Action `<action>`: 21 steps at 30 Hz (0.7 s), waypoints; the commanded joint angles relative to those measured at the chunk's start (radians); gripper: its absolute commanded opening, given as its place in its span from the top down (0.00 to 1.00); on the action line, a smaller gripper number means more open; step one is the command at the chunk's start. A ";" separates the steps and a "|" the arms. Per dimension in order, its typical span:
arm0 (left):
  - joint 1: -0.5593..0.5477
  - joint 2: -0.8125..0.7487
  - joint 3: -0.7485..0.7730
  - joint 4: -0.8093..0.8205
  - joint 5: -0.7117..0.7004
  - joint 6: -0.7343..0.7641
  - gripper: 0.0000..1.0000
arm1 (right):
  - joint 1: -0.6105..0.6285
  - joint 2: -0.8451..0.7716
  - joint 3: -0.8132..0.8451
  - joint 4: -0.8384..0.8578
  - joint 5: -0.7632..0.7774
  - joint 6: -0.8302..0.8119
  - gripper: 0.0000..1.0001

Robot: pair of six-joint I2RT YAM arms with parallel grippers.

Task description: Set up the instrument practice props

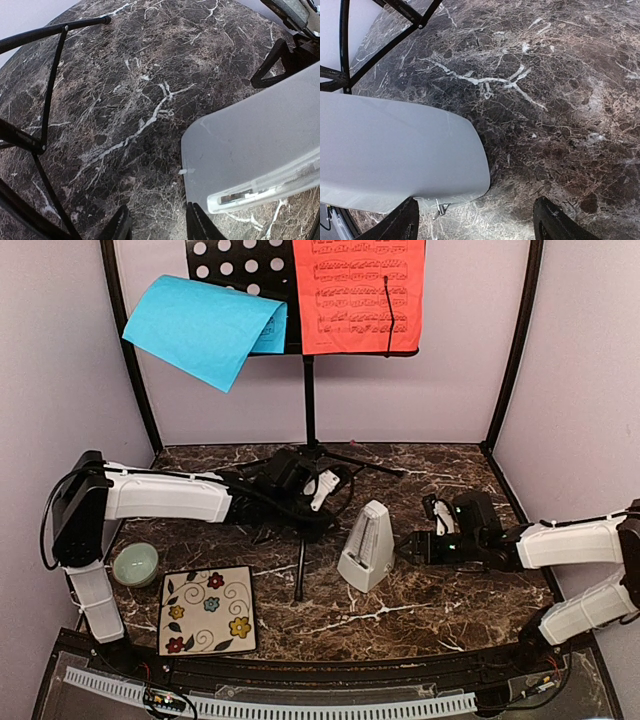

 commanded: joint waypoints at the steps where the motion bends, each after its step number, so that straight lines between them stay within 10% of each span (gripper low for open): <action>1: -0.040 0.041 0.050 -0.005 -0.008 0.030 0.61 | 0.004 0.045 0.005 0.101 0.002 0.032 0.21; 21: -0.194 0.008 -0.131 0.188 0.085 -0.080 0.62 | -0.004 0.182 0.109 0.208 -0.151 -0.025 0.21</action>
